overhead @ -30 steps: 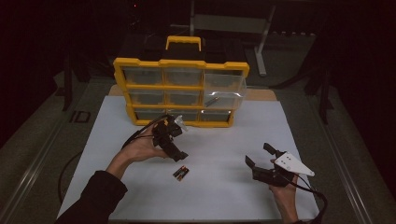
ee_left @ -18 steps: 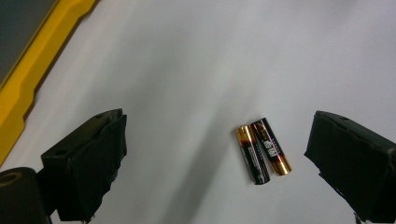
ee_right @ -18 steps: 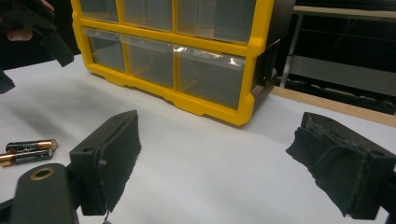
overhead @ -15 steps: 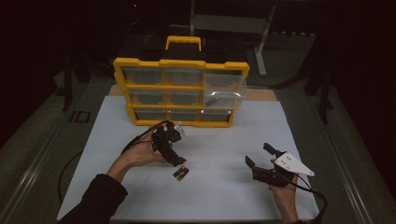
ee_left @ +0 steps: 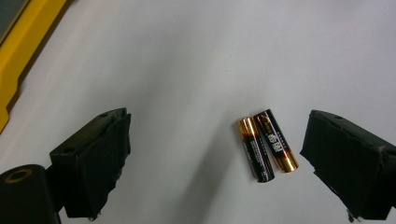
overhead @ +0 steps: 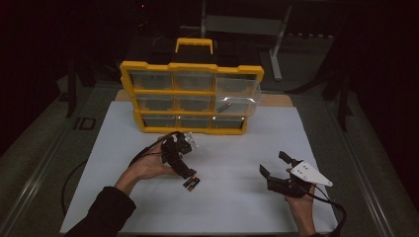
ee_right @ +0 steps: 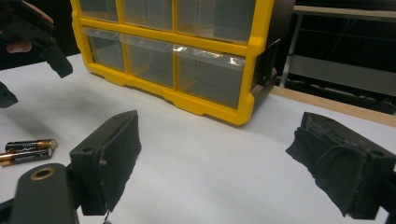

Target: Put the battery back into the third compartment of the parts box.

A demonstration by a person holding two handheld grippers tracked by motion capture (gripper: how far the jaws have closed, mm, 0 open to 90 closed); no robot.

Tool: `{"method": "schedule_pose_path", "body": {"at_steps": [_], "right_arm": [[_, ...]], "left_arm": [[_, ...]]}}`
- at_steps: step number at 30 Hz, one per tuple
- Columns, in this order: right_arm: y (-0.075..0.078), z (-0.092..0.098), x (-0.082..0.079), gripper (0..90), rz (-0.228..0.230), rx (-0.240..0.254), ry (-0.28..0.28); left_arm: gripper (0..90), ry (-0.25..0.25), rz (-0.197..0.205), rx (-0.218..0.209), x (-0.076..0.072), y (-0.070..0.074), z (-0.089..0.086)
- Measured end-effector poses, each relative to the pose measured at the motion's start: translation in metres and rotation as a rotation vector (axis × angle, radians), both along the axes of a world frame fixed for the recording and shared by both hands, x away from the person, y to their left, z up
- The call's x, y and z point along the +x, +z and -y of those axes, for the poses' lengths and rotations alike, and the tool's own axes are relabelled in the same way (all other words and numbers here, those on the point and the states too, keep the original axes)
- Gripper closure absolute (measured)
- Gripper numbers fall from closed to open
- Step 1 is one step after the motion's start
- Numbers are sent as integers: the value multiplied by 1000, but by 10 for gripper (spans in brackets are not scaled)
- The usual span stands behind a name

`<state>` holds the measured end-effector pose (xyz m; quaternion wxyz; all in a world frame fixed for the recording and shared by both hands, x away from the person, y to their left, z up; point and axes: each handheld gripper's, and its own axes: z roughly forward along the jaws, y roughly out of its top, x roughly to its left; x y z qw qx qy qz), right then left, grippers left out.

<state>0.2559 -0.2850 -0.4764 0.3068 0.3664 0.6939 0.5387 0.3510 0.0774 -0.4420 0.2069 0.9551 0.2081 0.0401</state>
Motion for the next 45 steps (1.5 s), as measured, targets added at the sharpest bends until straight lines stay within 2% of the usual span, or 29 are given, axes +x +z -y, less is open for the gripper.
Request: {"method": "schedule_pose_path", "body": {"at_steps": [6,16,27,41,43,45], "right_arm": [[0,0,0,136,1,-1,0],[0,0,0,136,0,-1,1],[0,0,0,137,1,-1,1],[0,0,0,137,1,0,3],[0,0,0,137,2,-1,3],[0,0,0,137,2,-1,3]], "left_arm": [[114,0,3,8,-2,-5,1],[154,-13,14,46,-6,-11,6],[199,-33,-6,87,-10,-20,9],[403,-52,-20,106,-15,-30,12],[504,-54,-27,111,-16,-32,13],[553,-57,-39,115,-17,-34,13]]}}
